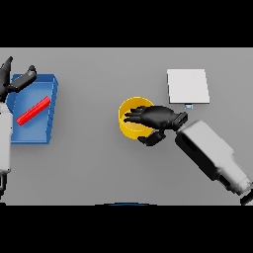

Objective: Pick up the red beaker and tilt it to pour out 1 green nut into yellow bowl. Pick up the yellow bowl and place it on the metallic measuring scale.

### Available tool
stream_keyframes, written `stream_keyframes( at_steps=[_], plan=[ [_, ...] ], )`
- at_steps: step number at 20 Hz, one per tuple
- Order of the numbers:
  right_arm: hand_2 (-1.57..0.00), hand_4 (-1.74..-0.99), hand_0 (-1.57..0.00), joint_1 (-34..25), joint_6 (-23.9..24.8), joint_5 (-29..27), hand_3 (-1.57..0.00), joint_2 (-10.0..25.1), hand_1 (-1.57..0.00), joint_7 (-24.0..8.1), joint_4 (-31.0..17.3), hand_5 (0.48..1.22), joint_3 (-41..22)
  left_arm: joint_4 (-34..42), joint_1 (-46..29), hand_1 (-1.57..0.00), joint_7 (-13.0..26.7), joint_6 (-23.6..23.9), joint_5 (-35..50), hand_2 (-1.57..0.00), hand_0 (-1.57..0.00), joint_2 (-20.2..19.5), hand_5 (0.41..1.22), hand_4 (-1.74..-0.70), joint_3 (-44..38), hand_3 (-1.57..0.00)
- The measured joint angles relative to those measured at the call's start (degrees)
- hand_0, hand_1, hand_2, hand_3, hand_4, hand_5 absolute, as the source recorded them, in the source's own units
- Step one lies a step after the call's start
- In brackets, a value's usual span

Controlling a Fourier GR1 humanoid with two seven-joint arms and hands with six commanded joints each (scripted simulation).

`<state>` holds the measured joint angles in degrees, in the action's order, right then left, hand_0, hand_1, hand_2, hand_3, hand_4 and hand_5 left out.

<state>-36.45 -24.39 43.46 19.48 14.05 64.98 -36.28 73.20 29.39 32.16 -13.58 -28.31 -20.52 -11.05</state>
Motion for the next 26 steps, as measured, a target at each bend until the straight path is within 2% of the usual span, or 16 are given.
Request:
stream_keyframes(
  at_steps=[1, 3, 5, 6, 8, 9, 10, 12, 14, 17, 22, 24, 26],
  plan=[
    [-0.20, -1.396, -0.17, -0.11, -0.17, -0.12, -0.24, -0.29, -0.14, 0.07, -0.54, 0.875, 0.01, -0.47, 0.38, 0.00, -0.27, -0.07, 0.18, 0.00, 0.00, -0.30, 0.730, -0.80, -0.31, 0.00],
    [-0.38, -1.479, -0.47, -0.05, -0.57, 0.09, -0.42, 0.41, -0.38, 0.84, 0.20, 0.999, -0.21, 0.17, 0.10, 0.00, -0.36, -0.35, 0.21, 0.00, 0.00, -0.25, 0.729, -0.79, -0.05, 0.00],
    [-0.59, -1.469, -0.78, -0.21, -0.99, 0.42, -0.83, 0.22, -0.65, 0.42, 0.72, 1.079, -0.71, 1.19, -0.33, 0.00, -0.78, -0.58, 0.82, 0.00, 0.00, -0.51, 0.732, -0.79, -0.51, 0.00],
    [-0.79, -1.521, -0.94, -0.02, -0.70, 0.41, -0.98, 0.49, -0.81, 1.42, 0.61, 1.108, -0.74, 0.67, -0.12, 0.00, -0.70, -0.54, 0.36, 0.00, 0.00, -0.53, 0.733, -0.79, -0.17, 0.00],
    [-1.07, -1.594, -1.17, 0.87, -0.92, -0.06, -1.03, 1.29, -1.08, 1.78, 1.90, 1.148, -0.77, 0.72, 0.23, 0.00, -0.27, -0.60, 0.57, 0.00, 0.00, -0.60, 0.736, -0.79, -0.40, 0.00],
    [-1.17, -1.621, -1.25, 0.78, -0.97, 0.10, -1.05, 0.85, -1.18, 0.41, 2.01, 1.163, -0.94, 0.98, -0.10, 0.00, -0.25, -0.69, 0.67, 0.00, 0.00, -0.51, 0.735, -0.79, -0.39, 0.00],
    [-1.25, -1.642, -1.31, 1.06, -0.71, 0.02, -1.09, 1.47, -1.26, 1.61, 2.34, 1.175, -1.08, 1.14, -0.24, 0.00, -0.28, -0.70, 0.70, 0.00, 0.00, -0.46, 0.734, -0.79, -0.37, 0.00],
    [-1.37, -1.673, -1.41, 0.27, -1.17, 0.24, -1.13, 1.54, -1.37, 0.81, 2.43, 1.191, -1.16, 0.26, 0.16, 0.00, -0.02, -0.78, 0.74, 0.00, 0.00, -0.63, 0.730, -0.79, -0.59, 0.00],
    [-1.44, -1.692, -1.46, 0.15, -2.37, -0.28, -1.21, 2.08, -1.44, -1.44, 3.59, 1.202, -0.67, -0.83, 0.27, 0.00, -1.63, -0.43, 0.64, 0.00, 0.00, -0.74, 0.725, -0.79, -0.60, 0.00],
    [-1.50, -1.711, -1.52, -0.29, -4.12, -2.08, -1.35, 3.28, -1.51, -1.79, 5.89, 1.211, 0.37, 0.30, -0.02, 0.00, -0.95, -0.59, 0.41, 0.00, 0.00, -0.53, 0.727, -0.78, -0.15, 0.00],
    [-1.55, -1.721, -1.55, -1.87, -7.46, -5.21, -1.30, 6.38, -1.55, -3.88, 10.63, 1.218, 2.85, -0.12, 0.61, 0.00, -1.26, -0.77, 0.53, 0.00, 0.00, -1.37, 0.737, -0.79, -0.62, 0.00],
    [-1.56, -1.724, -1.56, -2.84, -8.75, -6.05, -1.36, 6.34, -1.55, -6.43, 10.66, 1.218, 3.11, -0.15, 0.42, 0.00, -2.50, -0.38, 0.96, 0.00, 0.00, -0.75, 0.737, -0.80, -0.66, 0.00],
    [-1.56, -1.723, -1.56, -4.18, -8.38, -6.22, -1.32, 5.17, -1.55, -7.42, 8.92, 1.218, 2.76, -0.27, 0.61, 0.00, -2.52, -0.58, 0.80, 0.00, 0.00, -1.54, 0.741, -0.80, -0.92, 0.00]
  ],
)
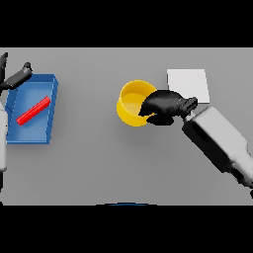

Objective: Pick up the red beaker and tilt it to pour out 1 green nut into yellow bowl. Pick up the yellow bowl and place it on the metallic measuring scale.

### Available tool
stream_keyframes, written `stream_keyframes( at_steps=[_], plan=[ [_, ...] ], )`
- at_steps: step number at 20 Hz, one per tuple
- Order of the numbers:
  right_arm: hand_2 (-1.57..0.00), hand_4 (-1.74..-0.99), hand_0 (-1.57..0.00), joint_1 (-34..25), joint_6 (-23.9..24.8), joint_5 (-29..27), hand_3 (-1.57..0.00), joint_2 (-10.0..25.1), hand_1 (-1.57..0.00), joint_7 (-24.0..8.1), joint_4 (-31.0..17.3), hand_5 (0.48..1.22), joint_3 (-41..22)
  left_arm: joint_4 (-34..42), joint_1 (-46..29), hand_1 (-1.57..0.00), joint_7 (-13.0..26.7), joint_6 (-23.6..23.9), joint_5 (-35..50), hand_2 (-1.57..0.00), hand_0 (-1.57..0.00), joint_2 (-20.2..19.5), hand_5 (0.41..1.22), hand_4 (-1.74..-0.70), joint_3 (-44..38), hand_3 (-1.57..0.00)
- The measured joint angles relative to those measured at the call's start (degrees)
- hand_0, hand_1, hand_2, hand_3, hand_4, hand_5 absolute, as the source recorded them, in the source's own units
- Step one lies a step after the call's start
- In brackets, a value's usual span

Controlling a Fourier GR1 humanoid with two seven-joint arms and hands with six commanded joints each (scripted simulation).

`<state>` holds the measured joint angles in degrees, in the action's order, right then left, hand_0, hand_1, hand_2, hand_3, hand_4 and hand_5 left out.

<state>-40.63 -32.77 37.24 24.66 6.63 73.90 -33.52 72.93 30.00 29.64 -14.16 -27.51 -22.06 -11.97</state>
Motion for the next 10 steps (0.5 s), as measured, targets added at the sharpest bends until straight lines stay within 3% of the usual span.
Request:
stream_keyframes(
  at_steps=[2, 3, 7, 10],
  plan=[
    [-1.56, -1.723, -1.57, -1.22, -0.06, -0.75, -1.27, 1.09, -1.56, 0.10, -0.96, 1.219, 1.09, -0.02, 0.30, 0.00, 0.36, -0.02, 0.01, 0.00, 0.00, -0.20, 0.747, -0.80, -0.18, 0.00],
    [-1.57, -1.723, -1.47, -1.79, -0.16, -0.99, -1.28, 1.57, -1.53, -0.89, -0.95, 1.220, 1.64, 0.25, -0.30, 0.00, 0.20, -0.30, 0.09, 0.00, 0.00, -0.19, 0.748, -0.79, -0.08, 0.00],
    [-1.57, -1.725, -1.53, -3.16, 2.37, 0.34, -1.38, 3.94, -1.56, -2.28, -4.07, 1.220, 2.86, 0.70, 0.21, 0.00, 0.48, -0.59, 0.17, 0.00, 0.00, -0.39, 0.754, -0.79, -0.06, 0.00],
    [-1.57, -1.725, -1.55, -4.56, 4.74, 0.92, -1.41, 5.16, -1.56, -1.38, -7.17, 1.221, 3.66, 0.20, 0.48, 0.00, 1.44, -0.14, 0.56, 0.00, 0.00, -0.03, 0.757, -0.80, -0.69, 0.00]
  ],
)
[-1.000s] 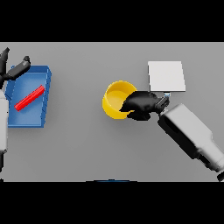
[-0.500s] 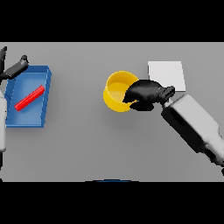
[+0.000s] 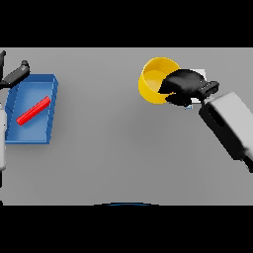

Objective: Pick up the red beaker and tilt it to pour out 1 green nut into yellow bowl. Pick up the yellow bowl and place it on the metallic measuring scale.

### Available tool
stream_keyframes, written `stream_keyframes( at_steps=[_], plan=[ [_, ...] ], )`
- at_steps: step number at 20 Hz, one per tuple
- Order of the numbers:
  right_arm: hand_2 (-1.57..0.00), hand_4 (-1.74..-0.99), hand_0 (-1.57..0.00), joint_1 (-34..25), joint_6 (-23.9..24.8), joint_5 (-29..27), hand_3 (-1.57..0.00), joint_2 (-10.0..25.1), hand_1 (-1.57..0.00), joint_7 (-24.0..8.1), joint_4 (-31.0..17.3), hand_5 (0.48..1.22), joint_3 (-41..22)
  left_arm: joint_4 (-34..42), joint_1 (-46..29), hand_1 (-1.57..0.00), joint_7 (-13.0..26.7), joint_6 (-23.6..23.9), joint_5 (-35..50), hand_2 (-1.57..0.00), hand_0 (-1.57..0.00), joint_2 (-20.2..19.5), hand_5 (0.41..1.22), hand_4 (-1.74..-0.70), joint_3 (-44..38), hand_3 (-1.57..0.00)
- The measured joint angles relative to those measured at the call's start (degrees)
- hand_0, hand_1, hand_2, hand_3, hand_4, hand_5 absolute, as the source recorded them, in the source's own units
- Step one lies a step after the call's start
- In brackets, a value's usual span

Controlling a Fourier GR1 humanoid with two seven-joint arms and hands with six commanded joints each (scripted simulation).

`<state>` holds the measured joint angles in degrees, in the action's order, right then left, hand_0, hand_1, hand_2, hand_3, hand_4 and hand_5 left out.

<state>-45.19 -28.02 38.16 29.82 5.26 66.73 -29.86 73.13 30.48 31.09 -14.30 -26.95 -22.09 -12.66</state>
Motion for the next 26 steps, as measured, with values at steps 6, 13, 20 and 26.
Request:
stream_keyframes(
  at_steps=[6, 13, 20, 26],
  plan=[
    [-1.57, -1.725, -1.57, -3.01, 3.25, 0.77, -1.33, 1.24, -1.55, 2.23, -8.32, 1.221, 0.36, -1.47, 0.67, 0.00, -0.23, -0.23, -0.08, 0.00, 0.00, -0.17, 0.752, -0.81, -0.01, 0.00],
    [-1.47, -1.729, -1.51, -4.51, 8.21, 0.91, -1.52, 1.27, -1.38, 2.97, -20.88, 1.221, 1.58, 3.51, -1.59, 0.00, 3.28, -0.17, 0.43, 0.00, 0.00, 0.88, 0.771, -0.83, -0.12, 0.00],
    [-1.32, -1.730, -1.39, -5.75, 9.49, 1.53, -1.56, 1.53, -1.20, 3.61, -26.68, 1.221, 0.84, 2.92, -1.36, 0.00, 3.86, -0.41, 0.11, 0.00, 0.00, 0.30, 0.786, -0.84, -0.38, 0.00],
    [-1.04, -1.621, -1.32, -6.93, 10.03, 0.73, -1.24, -0.03, -1.04, 3.48, -30.61, 1.155, 1.49, 0.99, -0.63, 0.00, 2.29, -0.25, -0.22, 0.00, 0.00, 0.39, 0.775, -0.84, -0.46, 0.00]
  ],
)
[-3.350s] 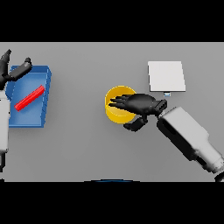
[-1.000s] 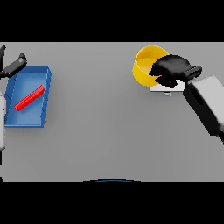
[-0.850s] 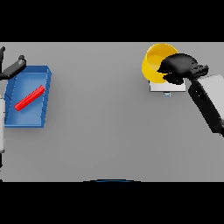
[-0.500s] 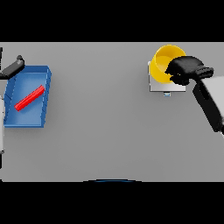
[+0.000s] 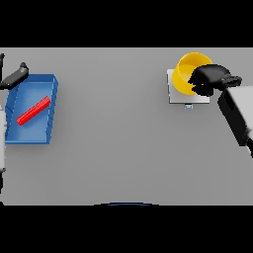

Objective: Pick up the red beaker and tilt it to pour out 1 green nut into yellow bowl. Pick up the yellow bowl and place it on the metallic measuring scale.

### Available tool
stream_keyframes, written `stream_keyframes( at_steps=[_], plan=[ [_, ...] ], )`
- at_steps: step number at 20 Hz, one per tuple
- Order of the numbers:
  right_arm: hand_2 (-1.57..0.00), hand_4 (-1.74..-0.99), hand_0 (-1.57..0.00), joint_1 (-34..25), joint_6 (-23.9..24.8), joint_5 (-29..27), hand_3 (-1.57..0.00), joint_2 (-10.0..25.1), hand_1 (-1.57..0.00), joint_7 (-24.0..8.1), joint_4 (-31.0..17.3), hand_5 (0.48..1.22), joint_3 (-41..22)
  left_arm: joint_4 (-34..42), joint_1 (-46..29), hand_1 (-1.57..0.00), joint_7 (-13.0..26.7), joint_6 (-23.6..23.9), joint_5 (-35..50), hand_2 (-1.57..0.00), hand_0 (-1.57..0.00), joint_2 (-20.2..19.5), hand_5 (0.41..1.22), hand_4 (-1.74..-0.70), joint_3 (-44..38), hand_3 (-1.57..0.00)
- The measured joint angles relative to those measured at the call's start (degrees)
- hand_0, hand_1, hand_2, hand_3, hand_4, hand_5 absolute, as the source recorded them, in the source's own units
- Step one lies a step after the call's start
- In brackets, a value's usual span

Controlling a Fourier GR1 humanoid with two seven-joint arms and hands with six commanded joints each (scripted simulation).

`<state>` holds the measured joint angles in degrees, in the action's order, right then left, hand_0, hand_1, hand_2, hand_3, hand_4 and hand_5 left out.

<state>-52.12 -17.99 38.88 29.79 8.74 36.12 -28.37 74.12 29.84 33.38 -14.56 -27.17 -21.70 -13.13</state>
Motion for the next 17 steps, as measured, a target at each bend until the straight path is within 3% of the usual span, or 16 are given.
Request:
stream_keyframes(
  at_steps=[4, 8, 12, 17],
  plan=[
    [-0.59, -1.550, -0.83, -0.07, -2.06, -1.18, -0.79, 0.16, -0.60, -0.19, -0.79, 0.955, 0.61, -0.12, 0.39, 0.00, 0.37, -0.35, 0.67, 0.00, 0.00, -0.32, 0.765, -0.85, -0.66, 0.00],
    [-0.35, -1.501, -0.37, -0.37, -3.80, -1.66, -0.56, -0.06, -0.28, -1.07, -0.50, 0.865, 0.72, 0.60, -0.15, 0.00, -0.07, -0.30, 0.39, 0.00, 0.00, 0.11, 0.771, -0.85, -0.04, 0.00],
    [-0.18, -1.452, -0.15, -0.28, -3.79, -0.89, -0.40, 0.03, -0.11, -1.42, -1.32, 0.818, 0.15, 0.72, 0.20, 0.00, 0.86, -0.09, 0.49, 0.00, 0.00, 0.26, 0.772, -0.86, -0.29, 0.00],
    [-0.06, -1.414, -0.05, -0.14, -4.21, -0.41, -0.26, 1.00, -0.04, -0.15, -0.39, 0.796, -0.54, 1.69, -0.26, 0.00, 0.86, 0.22, -0.12, 0.00, 0.00, 0.73, 0.768, -0.85, 0.48, 0.00]
  ],
)
